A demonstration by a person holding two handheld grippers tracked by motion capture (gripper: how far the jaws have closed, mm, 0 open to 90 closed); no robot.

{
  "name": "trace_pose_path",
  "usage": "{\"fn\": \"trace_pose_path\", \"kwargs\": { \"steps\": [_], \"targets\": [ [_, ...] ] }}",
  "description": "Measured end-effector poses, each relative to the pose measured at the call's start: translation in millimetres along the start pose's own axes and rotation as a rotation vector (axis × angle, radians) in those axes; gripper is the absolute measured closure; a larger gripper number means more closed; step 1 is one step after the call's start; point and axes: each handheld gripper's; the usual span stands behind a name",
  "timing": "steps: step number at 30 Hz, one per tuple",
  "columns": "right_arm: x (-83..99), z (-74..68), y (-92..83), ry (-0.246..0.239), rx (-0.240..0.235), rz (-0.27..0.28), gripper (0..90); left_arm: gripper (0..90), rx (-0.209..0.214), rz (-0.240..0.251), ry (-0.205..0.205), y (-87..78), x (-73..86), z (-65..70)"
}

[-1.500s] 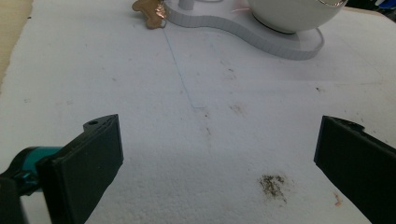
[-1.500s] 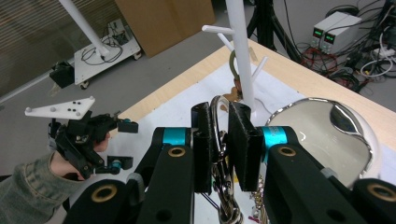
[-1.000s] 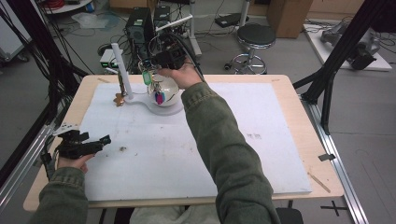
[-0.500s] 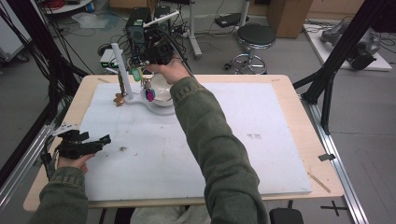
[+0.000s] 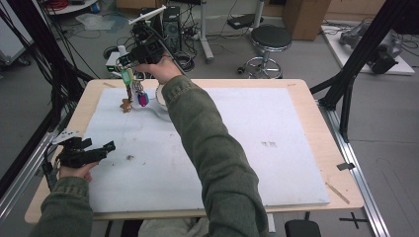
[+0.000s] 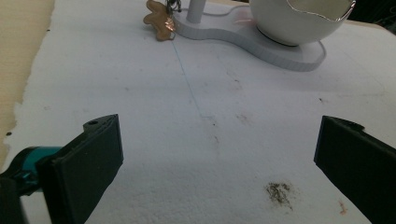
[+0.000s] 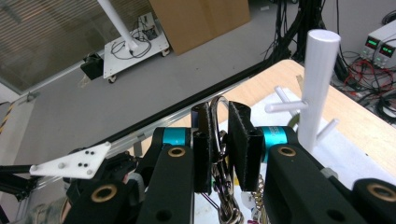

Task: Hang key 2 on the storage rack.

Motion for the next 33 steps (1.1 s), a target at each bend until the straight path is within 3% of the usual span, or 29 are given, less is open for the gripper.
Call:
{"fn": "trace_pose_path", "kwargs": {
  "steps": [9, 18, 29, 33],
  "targets": [
    [-13.2, 1.5, 19.5, 0.027, -0.009, -0.005, 80.1, 1.7, -0.014, 0.034, 0.019, -3.3, -1.2, 0.7],
    [-18.7, 6.3, 41.2, 0.055, -0.017, -0.008, 80.1, 1.6, -0.028, 0.072, 0.066, -4.5, -1.4, 4.8],
    [-15.9, 18.1, 58.9, 0.073, 0.034, -0.024, 80.0, 1.7, -0.031, 0.072, 0.059, -4.0, -1.4, 4.7],
    [-14.3, 27.4, 62.1, 0.109, 0.053, -0.017, 80.1, 1.6, -0.025, 0.067, 0.057, -3.5, -1.3, 4.6]
  ]
}}
Point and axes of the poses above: each handheld gripper's, and its own axes: y roughly forward along the jaws, x roughly out of its underside, z roughly to its right, and after that the axes turned 14 degrees about x, right-handed
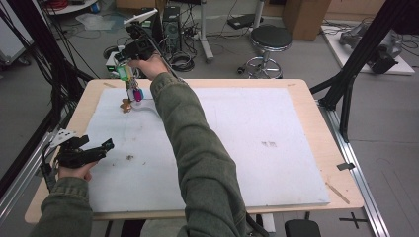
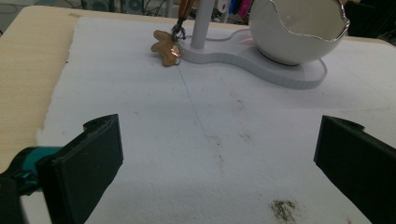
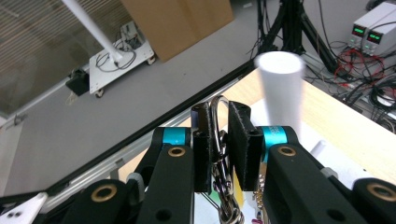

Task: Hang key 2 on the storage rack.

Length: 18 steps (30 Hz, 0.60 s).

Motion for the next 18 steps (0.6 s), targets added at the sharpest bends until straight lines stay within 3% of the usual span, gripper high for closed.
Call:
{"fn": "trace_pose_path", "kwargs": {
  "steps": [6, 8, 13, 16, 18],
  "targets": [
    [2.0, 7.0, 4.2, 0.022, 0.005, -0.005, 78.8, 1.7, 0.004, 0.001, -0.006, 0.9, 0.1, -0.9],
    [1.7, 6.2, 1.7, 0.024, 0.004, -0.005, 71.8, 1.7, 0.002, -0.001, -0.005, 1.0, 0.2, -1.2],
    [0.3, 4.3, -12.5, 0.019, -0.015, 0.020, 47.4, 1.7, 0.001, -0.003, -0.004, 1.5, 0.2, -0.1],
    [2.2, 5.3, -21.5, -0.007, -0.034, 0.031, 29.5, 1.7, 0.005, -0.001, -0.005, 1.5, 0.2, -0.1],
    [5.1, 4.8, -25.6, -0.037, -0.021, 0.024, 8.6, 1.7, 0.009, 0.003, -0.014, 1.6, 0.0, -0.5]
  ]
}}
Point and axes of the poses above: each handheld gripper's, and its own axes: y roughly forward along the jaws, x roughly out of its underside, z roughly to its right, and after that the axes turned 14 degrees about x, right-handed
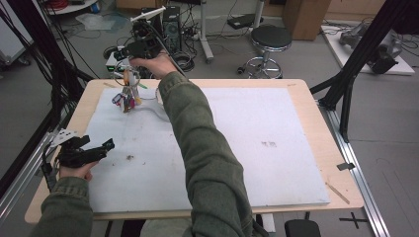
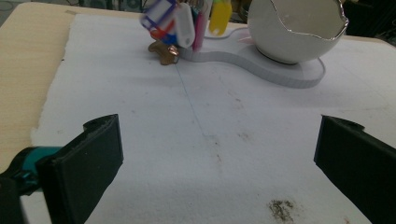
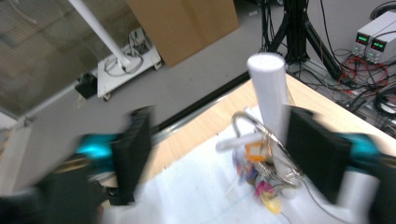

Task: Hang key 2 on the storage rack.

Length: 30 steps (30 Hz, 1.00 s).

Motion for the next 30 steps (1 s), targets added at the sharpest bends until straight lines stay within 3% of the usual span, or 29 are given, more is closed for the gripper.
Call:
{"fn": "trace_pose_path", "kwargs": {
  "steps": [1, 3, 7, 11, 18, 30],
  "targets": [
    [2.4, -1.8, -2.4, -0.027, 0.029, -0.007, 0.2, 1.7, 0.002, 0.004, -0.007, 0.1, -0.1, -0.1],
    [9.3, -3.7, -7.8, -0.068, 0.082, -0.008, 0.7, 1.7, 0.001, 0.006, -0.008, -0.2, -0.3, -0.3],
    [20.6, 0.8, -19.8, -0.094, 0.107, -0.014, 0.7, 1.7, -0.005, 0.005, -0.003, -0.8, -0.3, 0.3],
    [29.8, 5.8, -32.7, -0.110, 0.121, -0.011, 0.7, 1.7, -0.009, 0.002, 0.000, -1.7, -0.3, 0.5],
    [44.4, 8.0, -48.9, -0.132, 0.102, -0.018, 0.8, 1.7, -0.008, -0.005, 0.006, -2.0, 0.4, 1.6],
    [65.4, 15.7, -72.0, -0.140, 0.131, -0.048, 0.8, 1.7, -0.006, -0.003, -0.006, -1.8, 0.5, 0.2]
  ]
}}
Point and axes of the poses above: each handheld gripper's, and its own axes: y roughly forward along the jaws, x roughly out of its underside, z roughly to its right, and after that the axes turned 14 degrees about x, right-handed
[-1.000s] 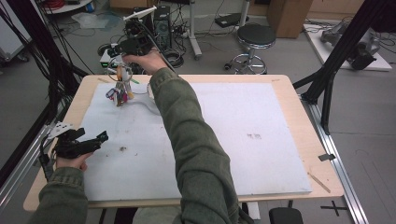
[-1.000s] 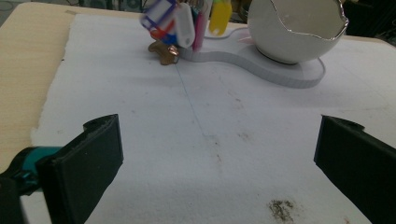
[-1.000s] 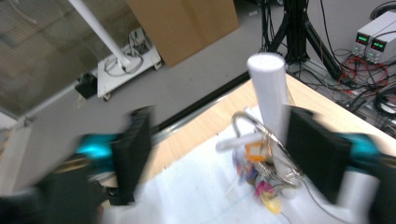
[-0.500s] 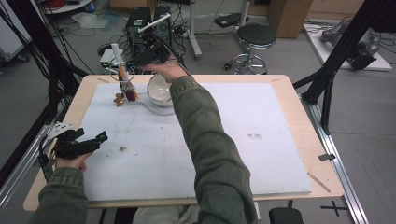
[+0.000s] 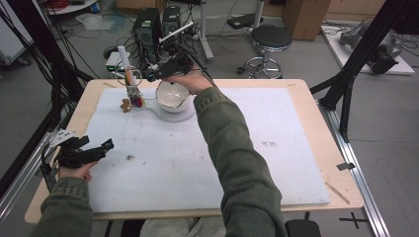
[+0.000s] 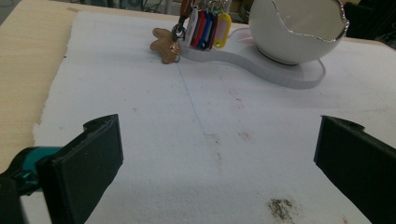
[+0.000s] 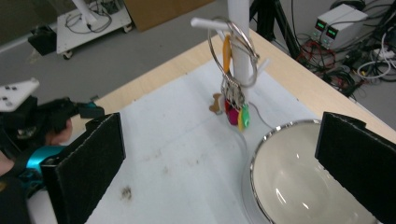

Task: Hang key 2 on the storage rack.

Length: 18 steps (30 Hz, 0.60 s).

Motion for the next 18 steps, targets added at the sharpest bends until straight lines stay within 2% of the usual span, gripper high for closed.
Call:
{"fn": "trace_pose_path", "kwargs": {
  "steps": [7, 15, 18],
  "targets": [
    [14.0, 5.7, -9.9, 0.001, 0.036, 0.003, 0.8, 1.7, 0.001, -0.002, 0.003, 0.5, 0.1, 1.0],
    [39.7, 13.5, -15.9, 0.037, 0.059, 0.004, 0.8, 1.6, 0.000, -0.006, 0.004, 0.9, 0.2, 2.2],
    [49.8, 17.6, -18.4, 0.032, 0.078, 0.012, 0.7, 1.7, 0.001, -0.009, 0.004, 1.5, 0.4, 3.1]
  ]
}}
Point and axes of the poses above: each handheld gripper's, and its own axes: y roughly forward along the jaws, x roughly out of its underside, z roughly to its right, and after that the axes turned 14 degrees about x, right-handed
